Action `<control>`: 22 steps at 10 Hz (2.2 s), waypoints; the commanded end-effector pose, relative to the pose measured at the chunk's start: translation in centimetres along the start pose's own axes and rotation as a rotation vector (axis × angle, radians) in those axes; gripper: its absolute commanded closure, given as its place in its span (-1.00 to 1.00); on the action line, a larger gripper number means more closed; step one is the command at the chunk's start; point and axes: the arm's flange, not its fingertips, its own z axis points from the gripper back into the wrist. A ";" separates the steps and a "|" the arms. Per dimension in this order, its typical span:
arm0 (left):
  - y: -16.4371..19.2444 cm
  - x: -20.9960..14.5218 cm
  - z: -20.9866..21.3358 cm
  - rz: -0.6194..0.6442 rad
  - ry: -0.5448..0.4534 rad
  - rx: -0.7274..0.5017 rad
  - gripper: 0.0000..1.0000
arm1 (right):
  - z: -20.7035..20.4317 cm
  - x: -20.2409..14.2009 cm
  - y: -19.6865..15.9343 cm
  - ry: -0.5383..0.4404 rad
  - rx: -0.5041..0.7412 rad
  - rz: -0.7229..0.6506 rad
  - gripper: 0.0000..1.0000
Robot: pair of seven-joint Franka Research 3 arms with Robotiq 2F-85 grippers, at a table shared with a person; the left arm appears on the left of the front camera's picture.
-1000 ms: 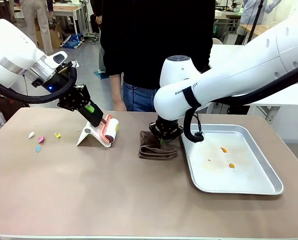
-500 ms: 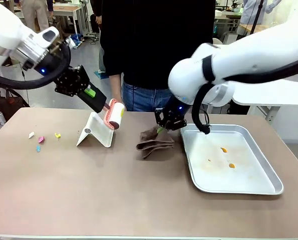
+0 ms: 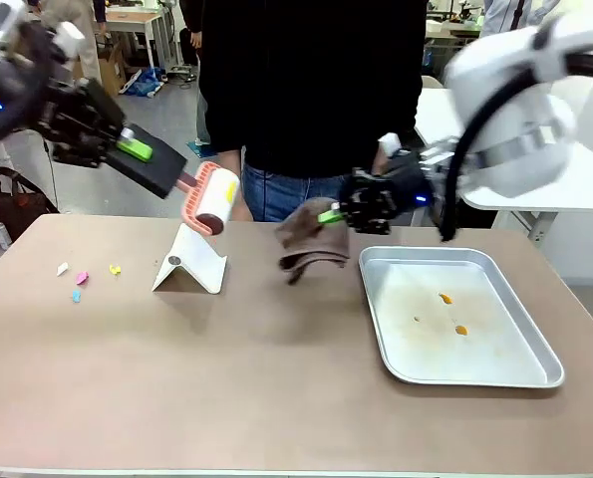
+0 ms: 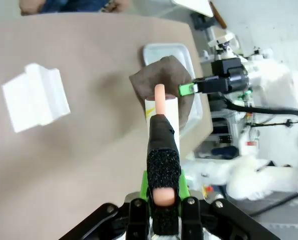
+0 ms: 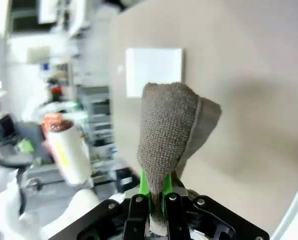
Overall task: Clean the surface of the table.
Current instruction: Hold the Lint Roller with your left hand and the towel with your right hand.
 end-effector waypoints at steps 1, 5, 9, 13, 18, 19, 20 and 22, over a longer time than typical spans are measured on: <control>0.8 -2.7 4.2 0.034 -0.031 -0.135 1.00 | 6.4 -3.5 -5.4 0.006 0.168 0.001 1.00; 5.9 -5.8 15.1 0.147 -0.205 -0.242 1.00 | 16.3 -5.6 -9.0 -0.102 0.253 -0.050 1.00; 17.1 -11.0 23.2 0.126 -0.231 -0.447 1.00 | 24.4 -8.7 -11.6 -0.151 0.441 -0.105 1.00; 22.5 -14.2 24.3 0.034 -0.124 -0.372 1.00 | 26.5 -11.0 -10.6 -0.169 0.516 -0.123 1.00; 23.1 -13.6 23.3 0.069 -0.121 -0.353 1.00 | 26.3 -10.8 -11.2 -0.165 0.508 -0.097 1.00; 23.1 -13.6 23.3 0.069 -0.121 -0.353 1.00 | 26.3 -10.8 -11.2 -0.165 0.508 -0.097 1.00; 23.1 -13.6 23.3 0.069 -0.121 -0.353 1.00 | 26.3 -10.8 -11.2 -0.165 0.508 -0.097 1.00; 23.1 -13.6 23.3 0.069 -0.121 -0.353 1.00 | 26.3 -10.8 -11.2 -0.165 0.508 -0.097 1.00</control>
